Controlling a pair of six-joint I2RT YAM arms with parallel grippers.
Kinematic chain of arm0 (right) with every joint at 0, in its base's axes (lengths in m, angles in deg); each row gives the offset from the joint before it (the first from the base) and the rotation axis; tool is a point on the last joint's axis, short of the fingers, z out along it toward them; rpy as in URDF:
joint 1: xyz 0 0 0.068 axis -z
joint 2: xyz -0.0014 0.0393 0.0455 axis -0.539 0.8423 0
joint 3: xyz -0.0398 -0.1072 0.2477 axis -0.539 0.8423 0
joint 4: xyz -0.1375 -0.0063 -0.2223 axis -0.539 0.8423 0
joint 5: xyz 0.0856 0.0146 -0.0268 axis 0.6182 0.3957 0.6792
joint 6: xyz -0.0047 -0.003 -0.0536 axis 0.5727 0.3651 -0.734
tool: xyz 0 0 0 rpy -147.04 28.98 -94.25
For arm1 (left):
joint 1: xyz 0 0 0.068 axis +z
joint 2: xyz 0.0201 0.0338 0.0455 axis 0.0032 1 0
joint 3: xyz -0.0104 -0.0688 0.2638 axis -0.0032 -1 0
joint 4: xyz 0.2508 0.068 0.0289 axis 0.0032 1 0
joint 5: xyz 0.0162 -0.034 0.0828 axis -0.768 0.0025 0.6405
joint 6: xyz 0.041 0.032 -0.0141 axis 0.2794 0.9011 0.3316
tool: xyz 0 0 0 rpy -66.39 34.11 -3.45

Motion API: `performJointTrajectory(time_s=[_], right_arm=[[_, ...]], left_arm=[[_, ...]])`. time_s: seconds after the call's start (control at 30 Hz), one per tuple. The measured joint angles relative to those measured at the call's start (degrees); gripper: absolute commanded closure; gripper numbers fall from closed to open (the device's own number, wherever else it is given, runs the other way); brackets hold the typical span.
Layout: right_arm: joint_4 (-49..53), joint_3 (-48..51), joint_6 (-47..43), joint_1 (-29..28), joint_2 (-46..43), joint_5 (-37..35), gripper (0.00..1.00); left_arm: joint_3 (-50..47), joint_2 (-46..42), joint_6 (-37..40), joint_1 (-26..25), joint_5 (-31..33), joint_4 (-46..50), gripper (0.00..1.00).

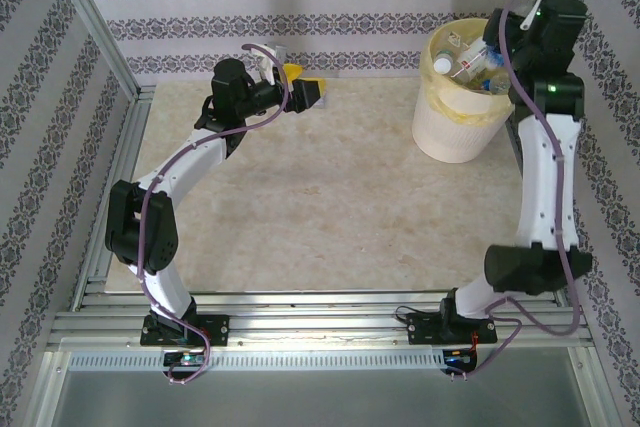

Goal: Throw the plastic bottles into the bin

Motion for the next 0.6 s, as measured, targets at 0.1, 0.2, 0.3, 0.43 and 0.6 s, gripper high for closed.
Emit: performJointTrajectory(time_s=[0.1,0.2,0.3,0.43,0.6], right_arm=[[5.6,-0.7,2.2,1.9,6.3,3.3,0.15],[10.3,-0.7,3.4,2.5,8.9,5.7,0.12],[11.6,-0.8,3.9,2.4,7.0,6.9,0.12],[12.5,-4.3,4.4,2.4,2.9,8.6,0.11],[12.6,-7.3,4.9,2.4,-2.0,12.0,0.10]], left_arm=[[0.4,1.2,0.0,0.0,0.8,1.2,0.00],[1.8,3.1,0.0,0.1,1.5,3.6,0.00],[4.0,5.0,0.0,0.3,2.7,7.0,0.00],[5.1,5.5,0.0,0.6,5.0,10.8,0.00],[10.8,8.1,0.0,1.2,7.9,16.8,0.00]])
